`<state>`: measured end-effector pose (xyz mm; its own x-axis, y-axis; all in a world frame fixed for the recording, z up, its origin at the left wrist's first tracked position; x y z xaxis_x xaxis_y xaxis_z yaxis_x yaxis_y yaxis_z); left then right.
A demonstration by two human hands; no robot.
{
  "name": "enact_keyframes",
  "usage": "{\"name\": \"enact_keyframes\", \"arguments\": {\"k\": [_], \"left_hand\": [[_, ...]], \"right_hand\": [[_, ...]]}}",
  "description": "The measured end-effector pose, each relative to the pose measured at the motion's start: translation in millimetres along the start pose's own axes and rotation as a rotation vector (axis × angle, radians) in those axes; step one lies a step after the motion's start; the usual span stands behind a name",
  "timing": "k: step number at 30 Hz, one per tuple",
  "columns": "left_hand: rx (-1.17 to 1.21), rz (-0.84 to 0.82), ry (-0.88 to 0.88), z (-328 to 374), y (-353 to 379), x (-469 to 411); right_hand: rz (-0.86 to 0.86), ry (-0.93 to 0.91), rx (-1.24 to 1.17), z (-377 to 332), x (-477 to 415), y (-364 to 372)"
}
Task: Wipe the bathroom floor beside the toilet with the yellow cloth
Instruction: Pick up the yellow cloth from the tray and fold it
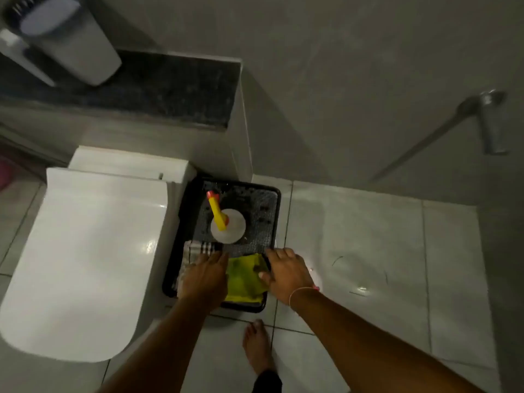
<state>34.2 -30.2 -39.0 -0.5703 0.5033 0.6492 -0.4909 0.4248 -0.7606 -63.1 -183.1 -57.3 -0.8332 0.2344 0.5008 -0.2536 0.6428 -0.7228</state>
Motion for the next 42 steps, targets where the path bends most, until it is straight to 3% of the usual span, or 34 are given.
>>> {"name": "enact_keyframes", "arguments": {"k": [3, 10, 21, 26, 31, 35, 38, 42], "left_hand": [[0.026, -0.015, 0.000, -3.2, 19.7, -32.1], [-0.021, -0.016, 0.040, -5.9, 56.5, -70.5], [0.025, 0.085, 0.026, -2.2, 44.7, -71.9], [0.239, 0.130, -0.013, 3.7, 10.0, -47.8], [0.343, 0.146, 0.088, 47.3, -38.6, -30.6], [0.370, 0.182, 0.252, 122.5, -58.5, -21.7], [0.465, 0.123, 0.312, 186.0, -46.2, -24.9], [0.608, -0.015, 0.333, 273.5, 4.6, -32.6]], "right_hand": [[0.094, -0.056, 0.118, 2.1, -35.9, 16.8], [0.142, -0.107, 0.253, 5.7, -66.7, 50.2], [0.187, -0.005, 0.003, 8.8, -62.9, 51.7], [0.208, 0.036, -0.306, 15.5, -41.6, 22.5], [0.147, 0.089, -0.765, 43.5, 5.0, -24.1], [0.204, 0.148, -1.009, 98.2, 63.3, -61.7], [0.245, 0.233, -1.203, 150.7, 103.1, -66.9], [0.169, 0.370, -1.532, 225.0, 141.9, -38.0]]}}
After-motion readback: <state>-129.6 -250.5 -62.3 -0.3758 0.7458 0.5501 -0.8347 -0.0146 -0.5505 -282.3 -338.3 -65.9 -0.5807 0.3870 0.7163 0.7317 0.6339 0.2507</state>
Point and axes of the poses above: each hand's wrist, its own x-axis away from the middle knuckle, its own y-axis out of the palm, z = x × y, the point moved 6 cm from there along -x, towards the middle knuckle, and after that the axes turned 6 degrees about -x, right-handed, at the moved point
